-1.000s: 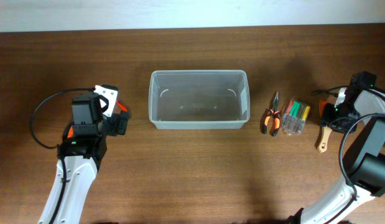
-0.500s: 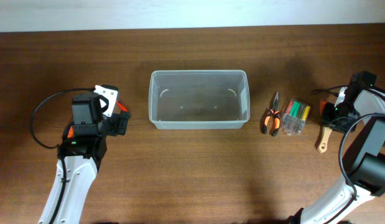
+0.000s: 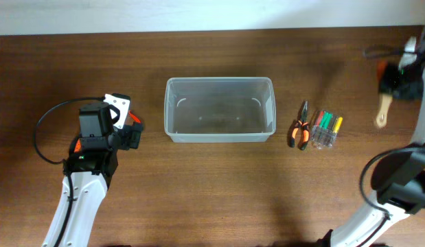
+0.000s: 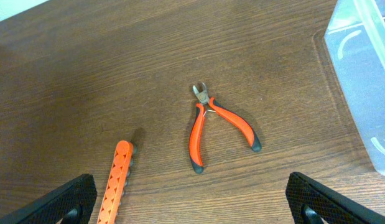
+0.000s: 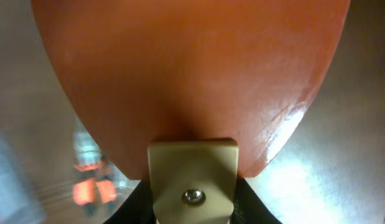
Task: Pack container
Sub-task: 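Carry the scraper into the container and release it, then grasp the clear screwdriver case with the right gripper, then lower the screwdriver case into the container and release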
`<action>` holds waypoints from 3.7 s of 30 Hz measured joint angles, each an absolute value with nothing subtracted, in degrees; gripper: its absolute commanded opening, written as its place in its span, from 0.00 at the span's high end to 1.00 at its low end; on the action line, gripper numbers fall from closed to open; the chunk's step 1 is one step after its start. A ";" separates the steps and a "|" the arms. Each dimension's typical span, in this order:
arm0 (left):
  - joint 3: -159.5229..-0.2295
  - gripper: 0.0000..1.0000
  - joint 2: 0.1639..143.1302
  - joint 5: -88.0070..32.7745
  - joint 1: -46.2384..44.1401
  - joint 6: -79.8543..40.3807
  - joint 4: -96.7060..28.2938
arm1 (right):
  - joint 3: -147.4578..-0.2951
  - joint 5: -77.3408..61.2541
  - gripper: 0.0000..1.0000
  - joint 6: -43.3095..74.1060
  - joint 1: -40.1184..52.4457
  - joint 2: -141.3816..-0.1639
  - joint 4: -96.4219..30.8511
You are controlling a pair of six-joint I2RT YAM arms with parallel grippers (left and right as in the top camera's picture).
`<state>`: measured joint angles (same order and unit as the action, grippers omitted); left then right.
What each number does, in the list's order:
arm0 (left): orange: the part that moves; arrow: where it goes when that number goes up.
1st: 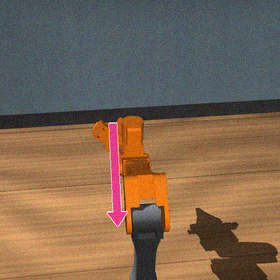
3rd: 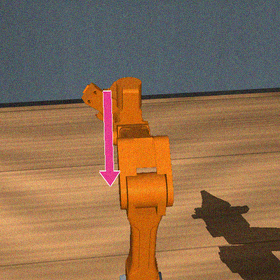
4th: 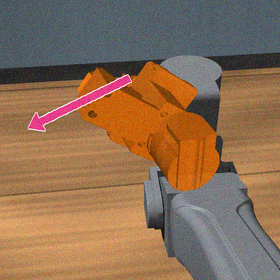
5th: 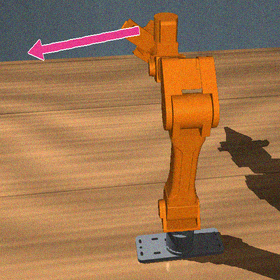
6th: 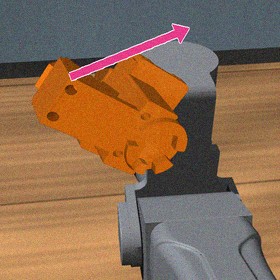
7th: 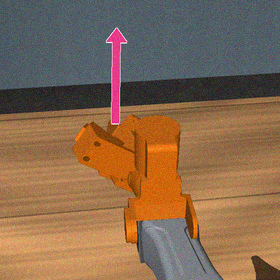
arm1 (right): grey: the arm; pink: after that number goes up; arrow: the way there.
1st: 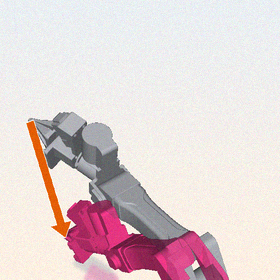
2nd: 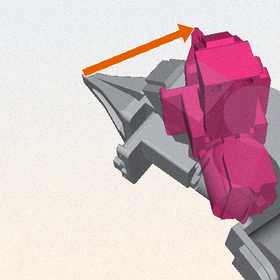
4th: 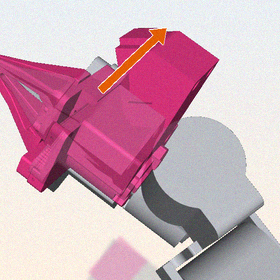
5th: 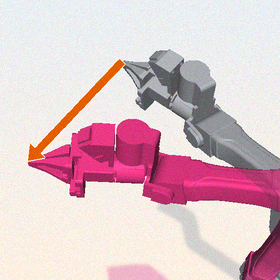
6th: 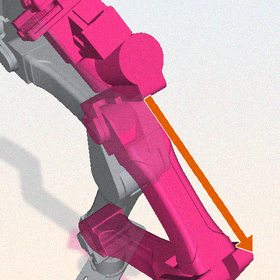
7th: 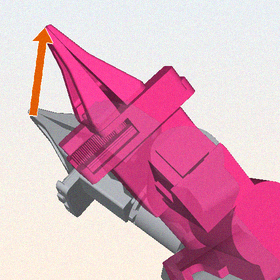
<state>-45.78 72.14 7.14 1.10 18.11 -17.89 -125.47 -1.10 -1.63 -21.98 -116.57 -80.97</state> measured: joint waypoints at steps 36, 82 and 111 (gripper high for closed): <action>-45.78 0.01 72.18 7.14 1.10 18.28 -17.87 | -120.38 -9.63 0.45 -59.61 20.34 -131.41 -67.13; -45.78 0.01 72.23 7.14 1.10 18.28 -17.87 | -93.89 -4.29 0.12 20.86 -15.73 -122.93 -65.30; -45.78 0.01 72.25 7.14 1.10 18.28 -17.91 | -102.39 -6.55 0.55 15.35 -12.91 -118.28 -65.23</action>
